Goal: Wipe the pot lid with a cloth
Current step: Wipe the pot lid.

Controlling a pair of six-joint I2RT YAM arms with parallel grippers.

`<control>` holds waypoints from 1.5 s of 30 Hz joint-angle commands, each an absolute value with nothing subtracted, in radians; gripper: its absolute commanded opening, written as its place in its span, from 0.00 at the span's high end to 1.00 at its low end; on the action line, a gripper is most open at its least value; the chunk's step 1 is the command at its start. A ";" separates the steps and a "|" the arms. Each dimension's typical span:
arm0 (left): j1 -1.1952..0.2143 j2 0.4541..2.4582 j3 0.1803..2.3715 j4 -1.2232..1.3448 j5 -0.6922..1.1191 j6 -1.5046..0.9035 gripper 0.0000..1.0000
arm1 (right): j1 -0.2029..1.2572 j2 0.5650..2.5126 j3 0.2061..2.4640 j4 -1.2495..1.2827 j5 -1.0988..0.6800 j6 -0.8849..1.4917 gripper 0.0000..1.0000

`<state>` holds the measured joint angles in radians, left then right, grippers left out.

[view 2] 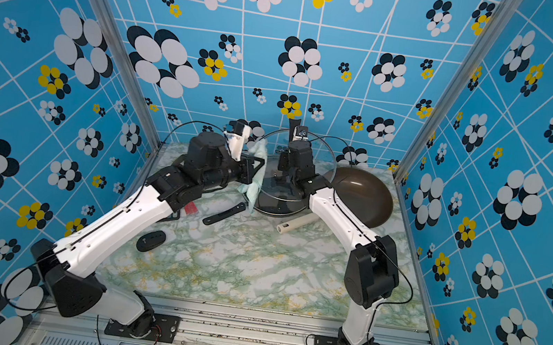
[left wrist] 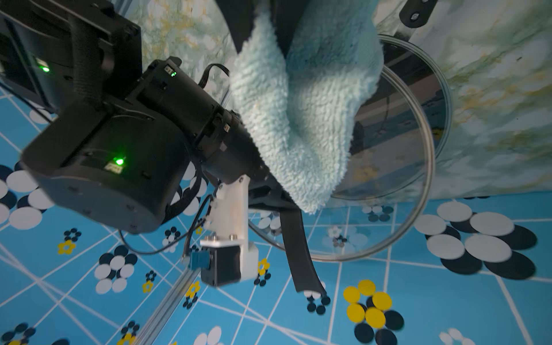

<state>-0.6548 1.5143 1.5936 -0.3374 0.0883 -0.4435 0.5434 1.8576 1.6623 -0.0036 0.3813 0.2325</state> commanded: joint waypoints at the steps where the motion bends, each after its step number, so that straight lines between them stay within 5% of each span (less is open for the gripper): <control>1: -0.678 1.580 1.662 -0.372 0.115 -0.437 1.00 | 0.561 1.821 1.783 0.252 0.511 0.255 1.00; 8: -0.663 1.680 1.688 -0.379 0.091 -0.459 1.00 | 0.566 1.755 1.751 0.216 0.513 0.302 1.00; 21: -0.442 1.806 1.805 -0.409 0.177 -0.415 1.00 | 0.568 1.449 1.418 0.241 -0.156 -0.155 1.00; 25: -0.433 1.848 1.860 -0.406 0.216 -0.406 1.00 | 0.587 1.429 1.419 0.122 -0.245 -0.320 1.00; 41: -0.252 1.820 1.847 -0.136 0.190 -0.593 1.00 | 0.655 1.414 1.395 -0.073 -0.143 -0.684 1.00; 45: -0.292 1.814 1.902 -0.111 0.364 -0.529 1.00 | 0.665 1.434 1.400 -0.066 -0.122 -0.745 1.00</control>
<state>-0.2436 1.8622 1.8603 -0.1837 0.2367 -0.5636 0.6655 1.4910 1.3674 -0.2062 -0.1474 -0.6506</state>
